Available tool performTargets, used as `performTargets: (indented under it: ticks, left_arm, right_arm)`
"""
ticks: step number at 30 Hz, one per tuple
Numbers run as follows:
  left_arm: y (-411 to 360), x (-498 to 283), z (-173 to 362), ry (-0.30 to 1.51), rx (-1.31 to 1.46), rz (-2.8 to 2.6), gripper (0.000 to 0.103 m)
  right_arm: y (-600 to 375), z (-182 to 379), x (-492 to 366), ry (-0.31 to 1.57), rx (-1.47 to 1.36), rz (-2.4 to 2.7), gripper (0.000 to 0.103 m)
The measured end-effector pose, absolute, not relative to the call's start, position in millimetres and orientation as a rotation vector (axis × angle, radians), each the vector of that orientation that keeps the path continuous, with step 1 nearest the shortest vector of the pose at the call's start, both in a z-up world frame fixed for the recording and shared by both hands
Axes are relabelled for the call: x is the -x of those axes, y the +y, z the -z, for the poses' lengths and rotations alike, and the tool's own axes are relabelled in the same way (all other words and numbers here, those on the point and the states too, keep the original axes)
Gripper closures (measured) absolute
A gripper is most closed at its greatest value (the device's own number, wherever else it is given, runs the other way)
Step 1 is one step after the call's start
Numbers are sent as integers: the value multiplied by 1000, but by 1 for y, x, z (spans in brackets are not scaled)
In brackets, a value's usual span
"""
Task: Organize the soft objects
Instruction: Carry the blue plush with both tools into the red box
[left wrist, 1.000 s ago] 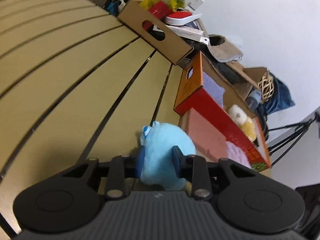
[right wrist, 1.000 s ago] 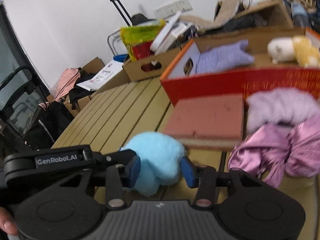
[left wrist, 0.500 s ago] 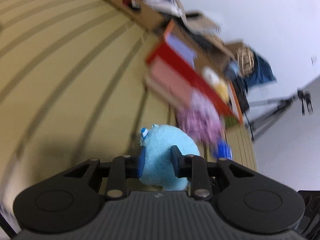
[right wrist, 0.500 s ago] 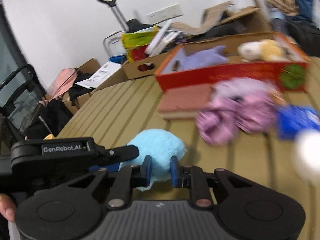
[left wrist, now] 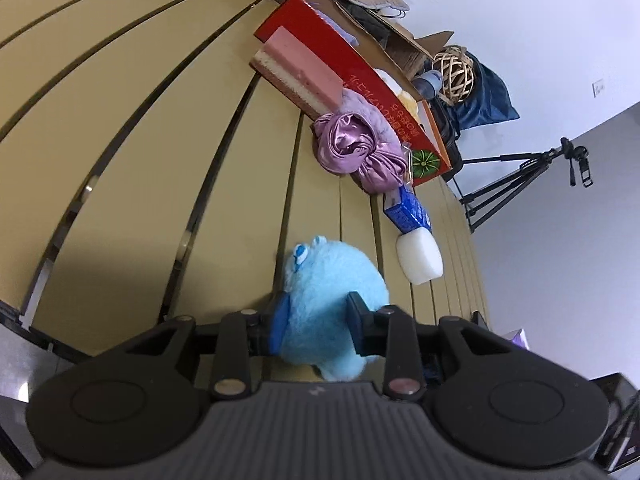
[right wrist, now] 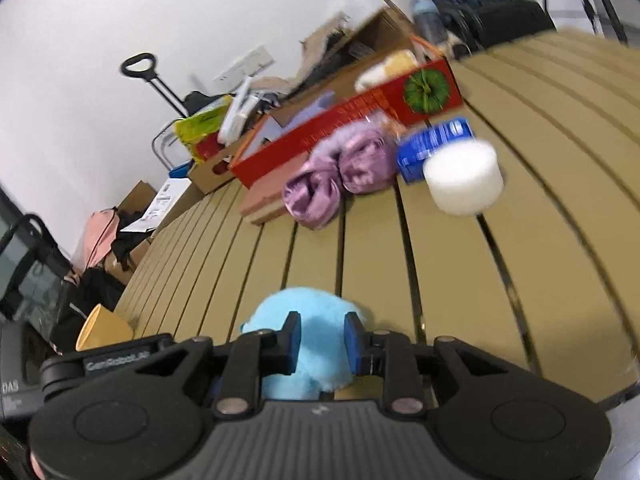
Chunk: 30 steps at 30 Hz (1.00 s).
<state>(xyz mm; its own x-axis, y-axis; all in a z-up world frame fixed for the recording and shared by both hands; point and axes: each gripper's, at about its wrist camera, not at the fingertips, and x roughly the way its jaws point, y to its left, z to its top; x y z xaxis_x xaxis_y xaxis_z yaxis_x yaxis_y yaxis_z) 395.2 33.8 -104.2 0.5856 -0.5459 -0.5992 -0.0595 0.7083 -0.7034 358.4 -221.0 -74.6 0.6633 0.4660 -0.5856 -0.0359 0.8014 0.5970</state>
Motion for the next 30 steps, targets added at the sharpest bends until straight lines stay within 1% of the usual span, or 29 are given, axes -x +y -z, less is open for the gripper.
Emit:
performTargets:
  ticks: [2,4,6,8,13,18,22,25,28,30]
  left_arm:
    - [32,-394,104,906,727,317,69]
    - [28,-391,102,892,686,318,69]
    - [26,-391,101,887,666,319,70]
    - [27,-389,98,885,655,321,73]
    - [26,-386,90,869,625,321,74]
    - [29,-404,67,795,628,364,74]
    - [34,-465,30,716,602,379,74]
    - [39,-532,0,666,581,383,74]
    - [41,-609,-11,675,536,351,74]
    - [40,-651,-8,711,475,316,74]
  right_arm:
    - [-218,80,-360,824,-598,-298,61]
    - [-214,83,-360,821,-595,-305,62]
    - [-212,84,-361,823,-586,-312,71]
    - [-213,86,-362,824,-597,-311,74]
    - [-210,79,-360,819,-573,-316,77]
    - [-207,50,-369,735,-514,-316,78]
    - [-204,19,-424,666,-485,-330,78]
    - [-203,-8,-498,621,-503,-357,78]
    - [-200,-18,-575,647,-518,-357,79]
    - [-192,-13,-626,706,-502,-350,79]
